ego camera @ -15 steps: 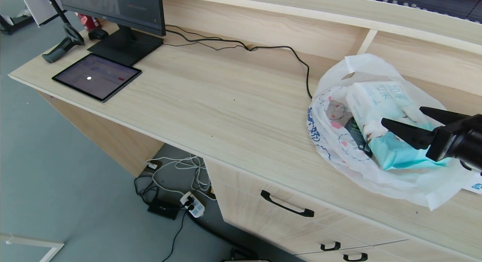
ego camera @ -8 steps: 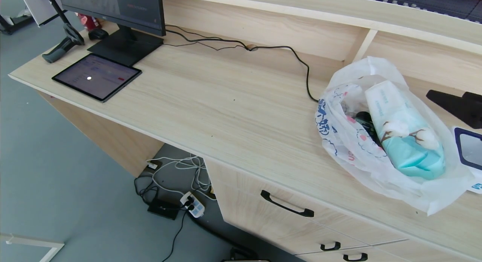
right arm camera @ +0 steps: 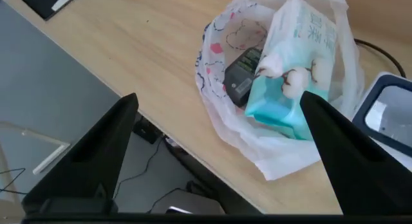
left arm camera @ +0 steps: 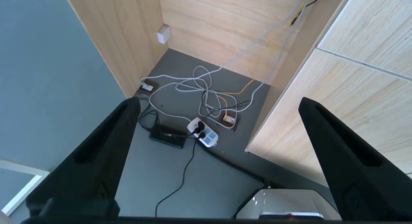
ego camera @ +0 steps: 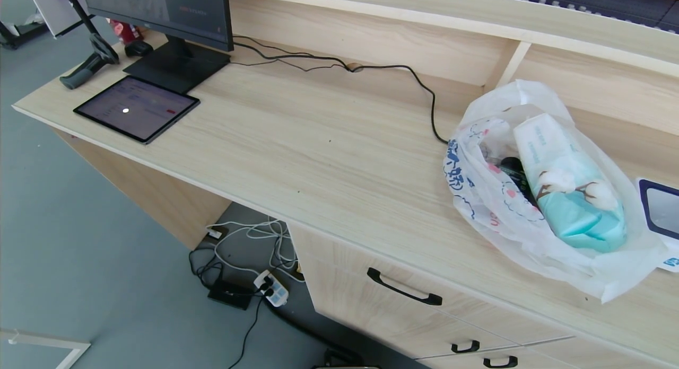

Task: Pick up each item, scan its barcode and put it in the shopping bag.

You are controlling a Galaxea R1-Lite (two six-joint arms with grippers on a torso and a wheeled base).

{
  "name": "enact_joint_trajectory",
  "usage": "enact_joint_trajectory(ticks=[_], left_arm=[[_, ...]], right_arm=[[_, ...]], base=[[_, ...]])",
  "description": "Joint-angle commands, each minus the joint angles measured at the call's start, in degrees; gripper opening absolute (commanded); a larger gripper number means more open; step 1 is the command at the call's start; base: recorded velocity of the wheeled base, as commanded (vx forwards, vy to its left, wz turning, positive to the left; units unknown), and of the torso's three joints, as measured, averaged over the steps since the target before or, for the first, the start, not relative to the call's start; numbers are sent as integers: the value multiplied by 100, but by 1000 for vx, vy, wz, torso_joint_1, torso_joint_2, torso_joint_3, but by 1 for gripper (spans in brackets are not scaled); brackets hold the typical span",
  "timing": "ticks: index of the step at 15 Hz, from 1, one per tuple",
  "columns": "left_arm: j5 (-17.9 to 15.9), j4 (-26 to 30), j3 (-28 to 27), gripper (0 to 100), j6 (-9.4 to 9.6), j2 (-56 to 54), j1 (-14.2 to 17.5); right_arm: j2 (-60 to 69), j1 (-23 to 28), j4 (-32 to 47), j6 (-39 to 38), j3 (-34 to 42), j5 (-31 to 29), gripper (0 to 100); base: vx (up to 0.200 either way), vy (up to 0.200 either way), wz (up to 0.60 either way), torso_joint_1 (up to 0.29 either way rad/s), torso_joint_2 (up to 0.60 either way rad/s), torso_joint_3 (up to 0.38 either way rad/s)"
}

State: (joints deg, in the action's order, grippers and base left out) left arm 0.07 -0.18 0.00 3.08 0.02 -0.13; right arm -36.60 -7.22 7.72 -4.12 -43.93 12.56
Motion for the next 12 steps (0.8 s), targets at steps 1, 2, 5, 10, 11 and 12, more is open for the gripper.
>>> enact_joint_trajectory(ticks=[1, 2, 5, 10, 11, 12], left_arm=[[-7, 1, 0, 100, -1, -2, 5], [-7, 1, 0, 100, 8, -2, 5], [1, 1, 0, 100, 8, -2, 5], [-7, 1, 0, 100, 8, -2, 5], [-7, 1, 0, 100, 26, -2, 5], [-7, 1, 0, 100, 26, -2, 5]], right_arm=[[1357, -17, 793, 201, 315, 89, 100], [1524, -17, 802, 324, 544, 151, 100], [1946, 80, 802, 737, 1203, 625, 100], [2157, 1398, 116, 904, 2548, 625, 100], [2130, 1882, -156, 913, 2811, 652, 100], [2236, 1987, -508, 1018, 3260, 669, 100]], base=[[0, 0, 0, 0, 0, 0], [0, 0, 0, 0, 0, 0], [0, 0, 0, 0, 0, 0], [0, 0, 0, 0, 0, 0], [0, 0, 0, 0, 0, 0], [0, 0, 0, 0, 0, 0]])
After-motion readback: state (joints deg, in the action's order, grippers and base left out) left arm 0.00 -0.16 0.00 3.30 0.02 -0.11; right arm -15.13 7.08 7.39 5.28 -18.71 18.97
